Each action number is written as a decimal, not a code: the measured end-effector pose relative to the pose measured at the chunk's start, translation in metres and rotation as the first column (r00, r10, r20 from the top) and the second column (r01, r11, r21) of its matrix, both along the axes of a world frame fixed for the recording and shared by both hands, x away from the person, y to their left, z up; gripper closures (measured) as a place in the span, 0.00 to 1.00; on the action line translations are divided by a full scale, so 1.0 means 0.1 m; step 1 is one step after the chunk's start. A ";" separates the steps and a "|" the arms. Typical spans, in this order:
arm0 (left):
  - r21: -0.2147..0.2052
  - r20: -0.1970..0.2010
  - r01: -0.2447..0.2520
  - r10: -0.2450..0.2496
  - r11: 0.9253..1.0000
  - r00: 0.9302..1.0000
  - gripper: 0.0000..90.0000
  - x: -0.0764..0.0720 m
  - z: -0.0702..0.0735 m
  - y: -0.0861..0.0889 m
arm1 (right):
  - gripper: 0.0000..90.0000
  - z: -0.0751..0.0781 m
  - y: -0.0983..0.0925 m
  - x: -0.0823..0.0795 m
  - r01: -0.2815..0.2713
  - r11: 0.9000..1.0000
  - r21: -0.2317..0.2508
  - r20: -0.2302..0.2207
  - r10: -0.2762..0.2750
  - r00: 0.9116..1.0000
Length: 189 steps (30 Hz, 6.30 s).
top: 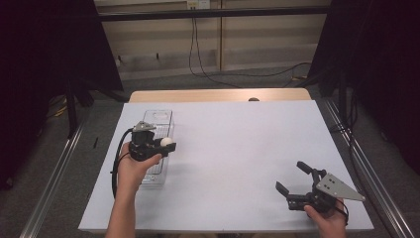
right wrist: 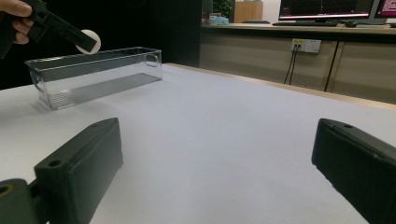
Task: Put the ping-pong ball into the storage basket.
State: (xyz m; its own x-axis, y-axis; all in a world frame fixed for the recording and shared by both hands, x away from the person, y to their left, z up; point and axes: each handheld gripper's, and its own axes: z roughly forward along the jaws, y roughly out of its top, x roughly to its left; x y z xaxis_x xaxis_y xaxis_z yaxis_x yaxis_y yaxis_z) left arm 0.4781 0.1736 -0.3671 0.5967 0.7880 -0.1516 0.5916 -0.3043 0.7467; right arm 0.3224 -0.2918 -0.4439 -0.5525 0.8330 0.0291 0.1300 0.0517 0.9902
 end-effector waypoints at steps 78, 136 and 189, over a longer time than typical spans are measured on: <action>0.077 0.028 -0.180 0.179 0.981 0.984 0.57 0.09 -0.22 0.32 | 0.01 0.00 0.02 0.02 -0.006 1.000 0.003 -0.001 0.006 1.000; -0.148 0.246 -0.139 0.172 0.979 0.954 0.04 -0.34 -0.21 0.36 | 0.01 0.02 -0.01 0.03 -0.007 1.000 0.011 0.009 0.007 1.000; -0.198 0.363 -0.084 0.152 0.977 0.919 0.03 -0.68 -0.39 0.54 | 0.02 0.02 -0.02 0.02 -0.004 1.000 0.007 0.010 0.004 1.000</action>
State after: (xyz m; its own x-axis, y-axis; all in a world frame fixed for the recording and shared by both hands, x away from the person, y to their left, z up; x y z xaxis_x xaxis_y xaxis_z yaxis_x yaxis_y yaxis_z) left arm 0.4097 0.2279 -0.4057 0.5408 0.8375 -0.0779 0.2824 -0.0935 0.9547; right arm 0.3247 -0.2942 -0.4419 -0.5561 0.8306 0.0297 0.1203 0.0452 0.9917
